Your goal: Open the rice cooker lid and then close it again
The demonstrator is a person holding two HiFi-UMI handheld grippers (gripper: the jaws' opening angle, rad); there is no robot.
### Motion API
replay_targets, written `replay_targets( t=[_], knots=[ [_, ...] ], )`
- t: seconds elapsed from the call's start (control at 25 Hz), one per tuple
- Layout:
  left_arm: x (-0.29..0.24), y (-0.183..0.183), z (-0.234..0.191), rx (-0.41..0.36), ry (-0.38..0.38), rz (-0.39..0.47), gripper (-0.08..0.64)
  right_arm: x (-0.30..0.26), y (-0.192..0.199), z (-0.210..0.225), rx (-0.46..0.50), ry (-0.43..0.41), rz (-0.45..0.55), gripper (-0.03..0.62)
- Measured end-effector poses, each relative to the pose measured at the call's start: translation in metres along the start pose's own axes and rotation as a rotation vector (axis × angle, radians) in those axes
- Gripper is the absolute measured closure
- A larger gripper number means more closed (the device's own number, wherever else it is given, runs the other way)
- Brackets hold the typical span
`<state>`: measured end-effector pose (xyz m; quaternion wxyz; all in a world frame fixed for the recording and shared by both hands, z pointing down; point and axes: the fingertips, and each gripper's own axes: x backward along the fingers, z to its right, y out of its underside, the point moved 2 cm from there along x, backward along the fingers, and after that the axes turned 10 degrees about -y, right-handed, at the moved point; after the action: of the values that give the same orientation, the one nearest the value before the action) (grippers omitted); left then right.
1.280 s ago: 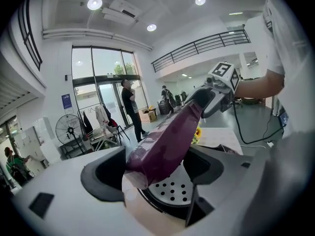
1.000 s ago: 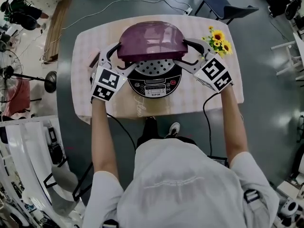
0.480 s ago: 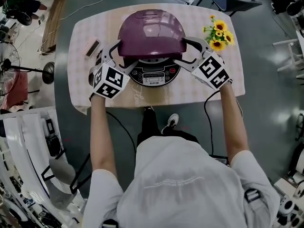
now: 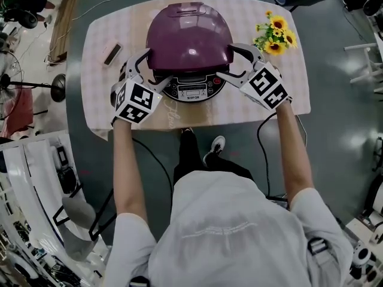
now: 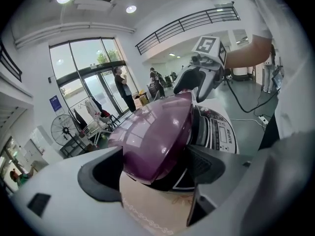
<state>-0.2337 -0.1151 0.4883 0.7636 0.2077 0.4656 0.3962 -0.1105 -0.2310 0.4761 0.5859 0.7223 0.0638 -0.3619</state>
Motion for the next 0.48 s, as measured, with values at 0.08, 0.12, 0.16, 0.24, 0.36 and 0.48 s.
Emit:
replay_targets(
  t=[0.08, 0.12, 0.16, 0.24, 0.36, 0.48],
  knots=[
    [0.0, 0.0, 0.0, 0.005, 0.005, 0.004, 0.167, 0.0, 0.0, 0.0, -0.017, 0.001, 0.016, 0.255],
    [0.0, 0.001, 0.0, 0.011, 0.012, 0.005, 0.167, 0.0, 0.0, 0.0, -0.022, 0.0, 0.019, 0.255],
    [0.0, 0.002, 0.001, 0.021, 0.023, 0.005, 0.167, -0.001, 0.001, 0.0, -0.027, -0.003, 0.019, 0.255],
    [0.0, 0.003, 0.003, 0.054, 0.052, 0.01, 0.167, -0.003, 0.004, -0.002, -0.036, -0.015, 0.011, 0.253],
    [0.0, 0.006, 0.008, 0.096, 0.094, 0.018, 0.167, -0.007, 0.011, -0.003, -0.048, -0.033, -0.003, 0.252],
    [0.0, 0.007, 0.01, 0.124, 0.112, 0.022, 0.167, -0.009, 0.017, -0.002, -0.045, -0.031, -0.01, 0.252]
  ],
)
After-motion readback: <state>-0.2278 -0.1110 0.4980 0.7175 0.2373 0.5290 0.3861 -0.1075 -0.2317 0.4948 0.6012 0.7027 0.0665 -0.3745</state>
